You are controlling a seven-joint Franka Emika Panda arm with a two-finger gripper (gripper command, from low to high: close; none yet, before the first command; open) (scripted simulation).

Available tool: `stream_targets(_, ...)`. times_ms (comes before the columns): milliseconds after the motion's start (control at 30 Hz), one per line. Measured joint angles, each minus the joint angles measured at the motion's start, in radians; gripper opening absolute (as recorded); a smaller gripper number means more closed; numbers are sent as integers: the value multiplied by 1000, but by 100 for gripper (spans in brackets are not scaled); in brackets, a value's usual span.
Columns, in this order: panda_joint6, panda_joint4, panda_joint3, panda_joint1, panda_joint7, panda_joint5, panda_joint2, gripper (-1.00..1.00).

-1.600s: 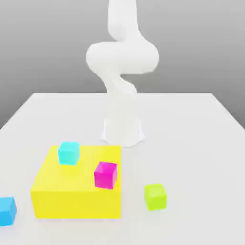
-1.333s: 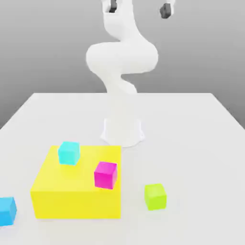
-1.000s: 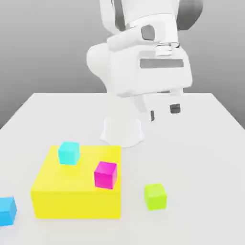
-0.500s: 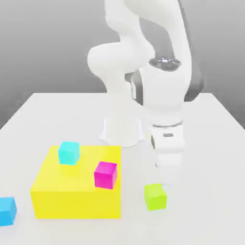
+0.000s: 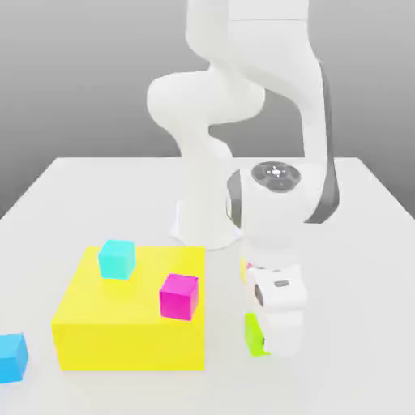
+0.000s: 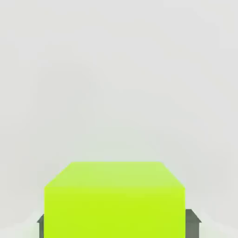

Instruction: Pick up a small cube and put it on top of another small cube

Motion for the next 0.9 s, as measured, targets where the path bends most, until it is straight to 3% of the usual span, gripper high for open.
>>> stream_targets(100, -13, -3, -15, 13, 7, -10, -18, -100)
stream_targets(400, -202, -44, -129, 73, 135, -180, -248, -100)
stream_targets(567, -403, -4, -171, -3, 172, -209, -406, -100)
stream_targets(800, -694, 65, -217, -177, 287, -342, -639, -100)
stream_targets(900, -639, 50, -233, -193, 292, -348, -599, -100)
